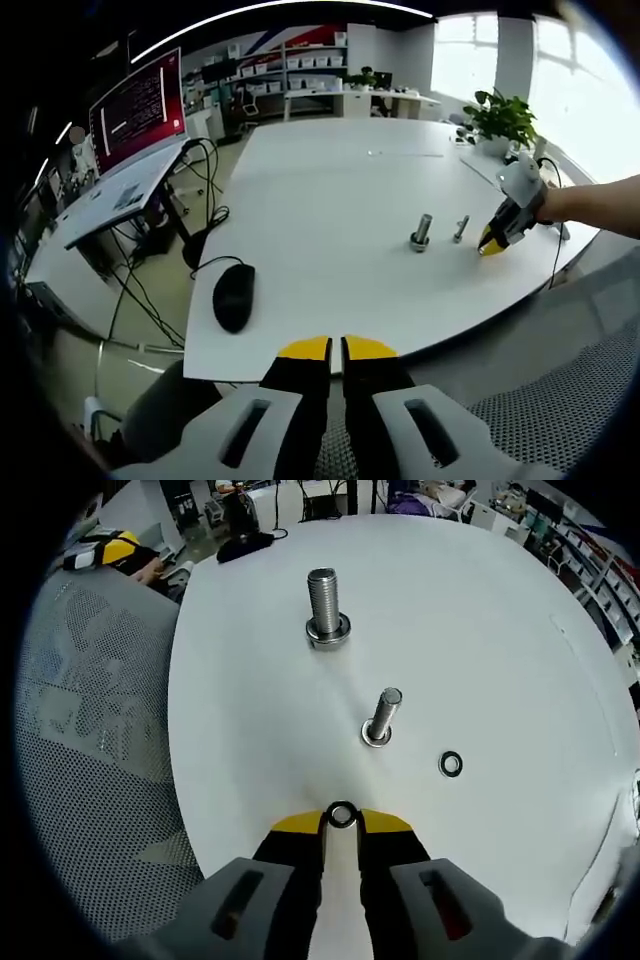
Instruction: Place the washer onto the threaded stud by aligning its center hole with the stud, sliding it down to the base, and recovering from edge contact or off-axis alignment until the washer reaches the visible bottom stop.
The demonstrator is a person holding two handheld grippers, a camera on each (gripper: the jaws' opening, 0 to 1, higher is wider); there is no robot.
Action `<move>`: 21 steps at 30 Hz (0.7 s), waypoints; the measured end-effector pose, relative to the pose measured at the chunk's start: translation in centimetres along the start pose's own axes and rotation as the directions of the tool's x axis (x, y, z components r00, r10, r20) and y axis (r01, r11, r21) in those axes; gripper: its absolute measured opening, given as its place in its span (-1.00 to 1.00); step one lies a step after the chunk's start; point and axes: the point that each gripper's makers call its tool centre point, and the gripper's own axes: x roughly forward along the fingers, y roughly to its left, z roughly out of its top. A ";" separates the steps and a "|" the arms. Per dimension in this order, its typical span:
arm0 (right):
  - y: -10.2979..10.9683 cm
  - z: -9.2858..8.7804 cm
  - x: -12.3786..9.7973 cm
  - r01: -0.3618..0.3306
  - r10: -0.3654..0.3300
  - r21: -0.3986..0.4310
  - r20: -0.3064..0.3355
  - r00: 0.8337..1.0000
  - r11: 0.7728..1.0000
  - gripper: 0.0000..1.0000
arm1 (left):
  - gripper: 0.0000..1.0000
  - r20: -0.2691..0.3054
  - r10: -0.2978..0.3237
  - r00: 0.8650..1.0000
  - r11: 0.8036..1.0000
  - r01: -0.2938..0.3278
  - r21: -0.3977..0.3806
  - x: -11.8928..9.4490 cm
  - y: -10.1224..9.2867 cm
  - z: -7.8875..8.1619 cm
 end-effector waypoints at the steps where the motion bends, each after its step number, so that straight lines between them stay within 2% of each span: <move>1: -0.1 0.2 -0.4 0.000 0.000 0.008 0.013 1.000 1.000 -0.72 | -0.98 0.002 0.000 1.000 1.000 0.000 -0.001 0.0 0.0 0.0; 15: -0.5 3.1 -3.8 0.029 -0.028 -0.010 0.096 0.995 1.000 -0.72 | -0.98 0.009 -0.001 1.000 1.000 0.001 -0.005 0.0 0.0 0.1; 21: -0.7 4.6 -4.5 0.051 -0.049 -0.014 0.131 0.990 0.999 -0.72 | -0.98 0.009 0.000 1.000 1.000 0.000 -0.004 0.0 0.0 0.1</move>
